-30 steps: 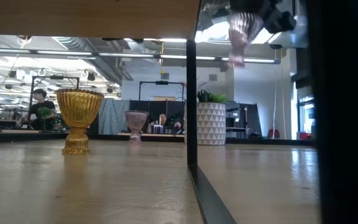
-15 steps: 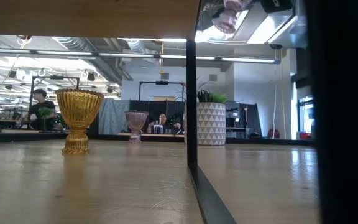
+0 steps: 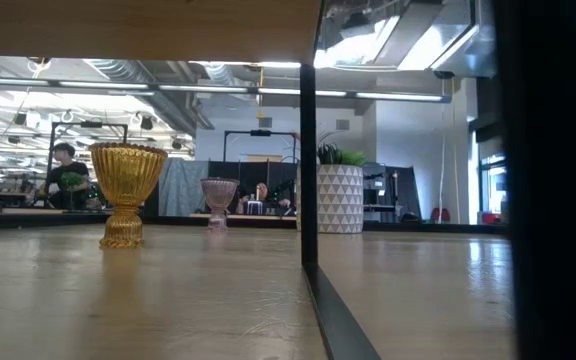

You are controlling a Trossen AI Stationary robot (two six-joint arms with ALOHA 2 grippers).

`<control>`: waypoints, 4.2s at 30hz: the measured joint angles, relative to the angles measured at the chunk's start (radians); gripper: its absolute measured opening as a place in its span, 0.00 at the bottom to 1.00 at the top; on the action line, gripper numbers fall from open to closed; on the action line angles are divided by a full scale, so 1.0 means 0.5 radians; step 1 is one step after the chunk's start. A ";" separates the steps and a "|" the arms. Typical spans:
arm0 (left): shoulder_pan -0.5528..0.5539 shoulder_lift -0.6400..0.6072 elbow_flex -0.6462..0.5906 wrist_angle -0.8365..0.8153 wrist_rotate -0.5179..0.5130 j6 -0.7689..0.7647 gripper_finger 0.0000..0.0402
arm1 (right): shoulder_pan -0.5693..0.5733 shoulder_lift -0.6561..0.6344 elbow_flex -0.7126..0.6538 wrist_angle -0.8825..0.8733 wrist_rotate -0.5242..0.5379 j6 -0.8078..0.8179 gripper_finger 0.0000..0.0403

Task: Pick & Place candle stick holders
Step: Put the bottom pink glass on the shelf

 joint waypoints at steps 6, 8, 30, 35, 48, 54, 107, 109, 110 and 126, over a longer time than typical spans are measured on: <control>-0.206 0.015 -0.001 -0.076 -0.252 -0.283 0.00 | 0.105 0.297 0.494 -0.421 0.076 -0.238 0.05; -0.276 0.015 0.000 -0.217 -0.375 -0.476 0.00 | 0.132 0.296 0.429 -0.447 0.083 -0.275 0.05; -0.834 0.369 -0.036 -0.271 -0.702 -1.439 0.00 | 0.287 0.390 0.430 -0.117 0.256 -0.340 0.05; -0.869 0.396 -0.037 -0.265 -0.713 -1.488 0.00 | 0.288 0.498 0.429 -0.149 0.185 -0.363 0.05; -0.915 0.384 -0.037 -0.266 -0.728 -1.559 0.00 | 0.258 0.556 0.428 -0.236 0.084 -0.317 0.05; -0.916 0.384 -0.037 -0.266 -0.713 -1.574 0.00 | 0.251 0.556 0.428 -0.229 0.097 -0.248 0.05; -0.914 0.385 -0.037 -0.354 -0.826 -1.776 0.00 | 0.146 0.664 0.429 -0.211 -0.006 -0.092 0.05; -0.917 0.385 -0.037 -0.440 -0.905 -1.885 0.00 | 0.146 0.664 0.429 -0.210 -0.006 -0.092 0.05; -0.924 0.385 -0.037 -0.484 -0.954 -1.884 0.00 | 0.146 0.664 0.429 -0.210 -0.006 -0.092 0.05; -1.795 0.129 -0.036 -0.532 -1.828 -0.878 0.00 | 0.145 0.664 0.429 -0.214 -0.023 -0.049 0.05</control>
